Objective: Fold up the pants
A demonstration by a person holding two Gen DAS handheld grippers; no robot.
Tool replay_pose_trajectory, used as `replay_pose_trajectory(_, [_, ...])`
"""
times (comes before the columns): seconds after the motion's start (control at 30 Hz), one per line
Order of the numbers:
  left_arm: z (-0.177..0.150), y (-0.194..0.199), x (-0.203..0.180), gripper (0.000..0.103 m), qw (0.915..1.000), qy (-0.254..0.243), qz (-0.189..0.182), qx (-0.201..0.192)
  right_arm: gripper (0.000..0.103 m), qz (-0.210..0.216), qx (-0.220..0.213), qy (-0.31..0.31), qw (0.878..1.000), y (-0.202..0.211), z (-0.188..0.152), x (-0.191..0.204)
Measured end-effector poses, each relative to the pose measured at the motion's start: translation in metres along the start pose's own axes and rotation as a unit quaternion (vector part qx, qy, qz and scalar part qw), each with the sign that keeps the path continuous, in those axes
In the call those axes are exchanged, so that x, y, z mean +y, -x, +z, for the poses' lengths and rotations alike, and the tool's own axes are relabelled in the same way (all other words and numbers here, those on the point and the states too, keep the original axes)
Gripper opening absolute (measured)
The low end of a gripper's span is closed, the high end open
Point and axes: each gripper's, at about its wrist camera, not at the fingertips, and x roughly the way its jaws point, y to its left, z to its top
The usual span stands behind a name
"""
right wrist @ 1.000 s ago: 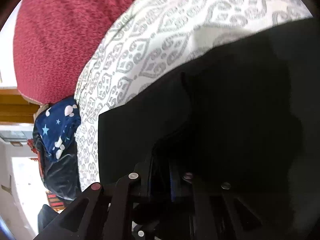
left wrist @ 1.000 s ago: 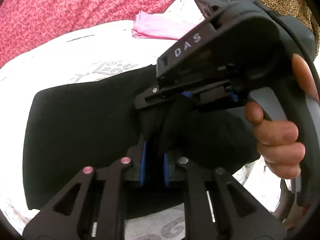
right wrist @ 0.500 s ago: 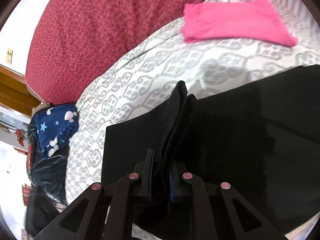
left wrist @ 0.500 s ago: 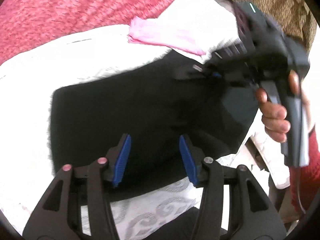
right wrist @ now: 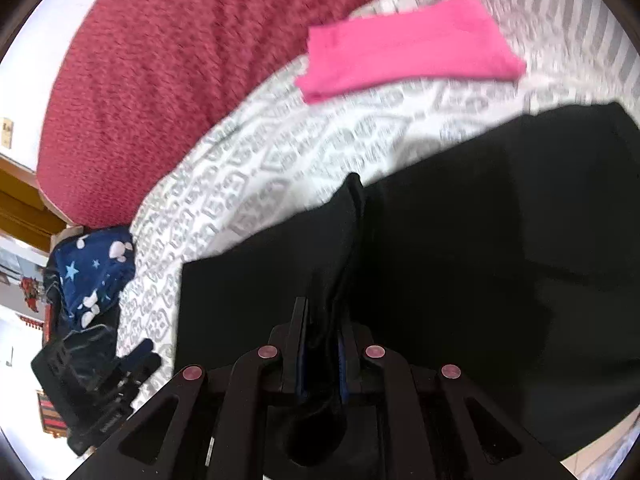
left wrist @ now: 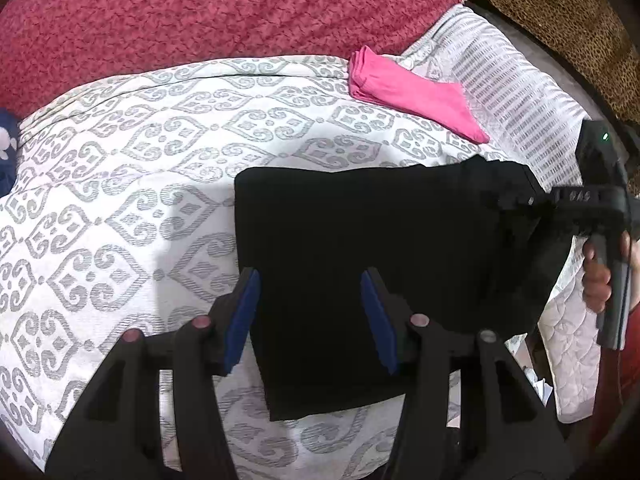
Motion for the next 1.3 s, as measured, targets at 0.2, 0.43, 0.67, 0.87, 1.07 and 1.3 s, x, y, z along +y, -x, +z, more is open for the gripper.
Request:
replay_pose_trajectory(0.2, [-0.003, -0.012, -0.017, 0.054, 0.9995, -0.024, -0.012, 0.014, 0.016, -0.028, 0.030, -0.002, 0.999, -0.006, -0.003, -0.016])
replay_pose_trajectory(0.43, [-0.016, -0.031, -0.033, 0.054, 0.9971, -0.057, -0.011, 0.049, 0.025, -0.062, 0.032, -0.040, 0.997, 0.007, -0.023, -0.053])
replay_pose_trajectory(0.67, [-0.020, -0.036, -0.044, 0.055, 0.9963, -0.069, -0.003, 0.051, 0.044, -0.090, 0.017, -0.009, 0.996, 0.021, -0.027, -0.039])
replay_pose_trajectory(0.87, [-0.024, -0.034, -0.054, 0.055, 0.9952, -0.083, 0.008, 0.053, 0.052, -0.063, -0.002, 0.001, 0.998, 0.023, -0.022, -0.024])
replay_pose_trajectory(1.07, [-0.028, -0.032, -0.058, 0.055, 0.9949, -0.082, 0.019, 0.055, 0.053, -0.060, -0.011, 0.012, 0.998, 0.030, -0.025, -0.020])
replay_pose_trajectory(1.3, [-0.031, -0.029, -0.063, 0.055, 0.9946, -0.079, 0.037, 0.057, 0.063, -0.029, -0.016, 0.002, 0.999, 0.038, -0.029, -0.032])
